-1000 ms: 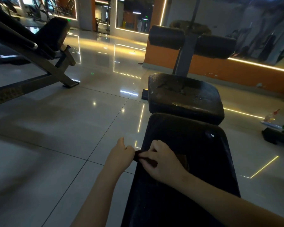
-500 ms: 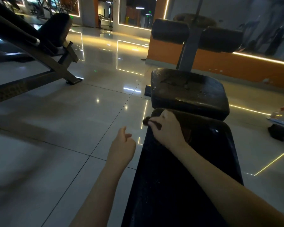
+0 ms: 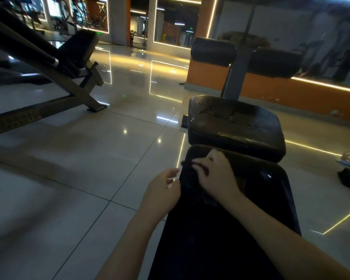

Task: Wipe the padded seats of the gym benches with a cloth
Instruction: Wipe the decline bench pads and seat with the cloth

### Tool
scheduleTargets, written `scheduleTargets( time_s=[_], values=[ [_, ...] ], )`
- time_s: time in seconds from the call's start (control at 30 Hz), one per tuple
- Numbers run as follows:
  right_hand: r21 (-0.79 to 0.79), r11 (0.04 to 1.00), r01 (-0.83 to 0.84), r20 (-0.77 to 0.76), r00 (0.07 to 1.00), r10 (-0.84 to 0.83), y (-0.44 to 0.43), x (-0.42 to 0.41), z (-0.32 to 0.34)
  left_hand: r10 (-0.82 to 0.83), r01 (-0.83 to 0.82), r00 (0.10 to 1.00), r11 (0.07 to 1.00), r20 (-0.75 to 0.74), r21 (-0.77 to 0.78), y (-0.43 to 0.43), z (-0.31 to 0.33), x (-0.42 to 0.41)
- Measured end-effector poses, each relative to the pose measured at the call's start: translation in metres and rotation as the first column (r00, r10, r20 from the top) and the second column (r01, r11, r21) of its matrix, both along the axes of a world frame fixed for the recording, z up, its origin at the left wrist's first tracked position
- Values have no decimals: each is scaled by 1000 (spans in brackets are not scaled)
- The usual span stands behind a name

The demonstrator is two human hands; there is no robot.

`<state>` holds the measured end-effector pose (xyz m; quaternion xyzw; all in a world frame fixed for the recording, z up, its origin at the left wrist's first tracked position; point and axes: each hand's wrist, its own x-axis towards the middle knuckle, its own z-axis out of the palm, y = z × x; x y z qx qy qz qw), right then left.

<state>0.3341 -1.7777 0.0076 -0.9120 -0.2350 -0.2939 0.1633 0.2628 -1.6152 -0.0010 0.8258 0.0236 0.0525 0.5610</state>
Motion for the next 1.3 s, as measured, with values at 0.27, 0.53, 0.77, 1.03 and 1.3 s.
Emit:
scheduleTargets(
  time_s=[0.27, 0.53, 0.77, 1.03, 1.3],
  values=[
    [164, 927, 338, -73, 941, -330, -10, 43, 29, -127, 89, 988, 933, 87, 348, -22, -10, -10],
    [24, 999, -41, -80, 996, 43, -55, -52, -6, -167, 131, 984, 912, 60, 390, -12, -11, -5],
    [103, 902, 419, -48, 908, -416, -59, 43, 29, -154, 120, 986, 915, 59, 385, -16, -10, -5],
    [94, 951, 294, -91, 954, -286, -25, -5, 12, -142, 114, 988, 929, 53, 352, -17, -13, -5],
    [46, 998, 29, -21, 999, -28, -21, -18, -2, -172, 143, 982, 945, 75, 295, -14, -8, -1]
  ],
)
